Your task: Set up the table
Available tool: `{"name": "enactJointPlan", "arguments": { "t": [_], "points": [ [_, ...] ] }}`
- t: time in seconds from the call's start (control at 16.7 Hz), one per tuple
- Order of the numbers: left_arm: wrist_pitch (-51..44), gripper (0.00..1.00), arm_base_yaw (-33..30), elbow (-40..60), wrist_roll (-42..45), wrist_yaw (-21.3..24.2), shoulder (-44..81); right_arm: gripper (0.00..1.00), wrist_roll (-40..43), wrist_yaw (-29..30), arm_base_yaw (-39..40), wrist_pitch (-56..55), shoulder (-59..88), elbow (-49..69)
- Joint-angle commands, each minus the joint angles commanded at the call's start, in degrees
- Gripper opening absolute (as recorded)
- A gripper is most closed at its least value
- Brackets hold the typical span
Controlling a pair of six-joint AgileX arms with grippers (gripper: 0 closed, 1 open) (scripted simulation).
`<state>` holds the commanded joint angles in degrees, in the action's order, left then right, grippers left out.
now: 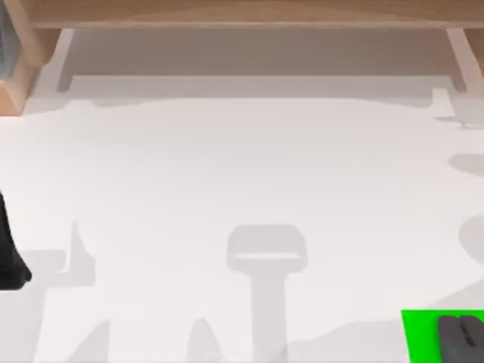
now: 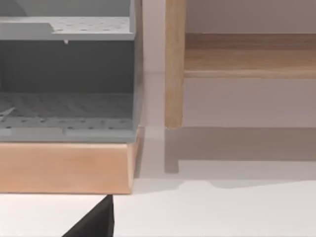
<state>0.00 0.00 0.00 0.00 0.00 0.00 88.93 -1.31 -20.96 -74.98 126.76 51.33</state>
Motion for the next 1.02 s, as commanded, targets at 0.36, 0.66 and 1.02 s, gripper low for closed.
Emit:
{"name": "enactJointPlan", "arguments": {
  "t": [0.36, 0.66, 1.02],
  "points": [
    [0.0, 1.0, 0.0, 0.0, 0.0, 0.0, 0.0, 0.0, -0.15, 0.24, 0.07, 0.86, 0.36, 0.96],
    [0.0, 1.0, 0.0, 0.0, 0.0, 0.0, 0.0, 0.0, 0.28, 1.6, 1.27, 5.47, 4.86, 8.53],
    [0.0, 1.0, 0.0, 0.0, 0.0, 0.0, 0.0, 0.0, -0.11, 3.02, 2.81, 9.95, 7.65, 17.5]
  ]
}}
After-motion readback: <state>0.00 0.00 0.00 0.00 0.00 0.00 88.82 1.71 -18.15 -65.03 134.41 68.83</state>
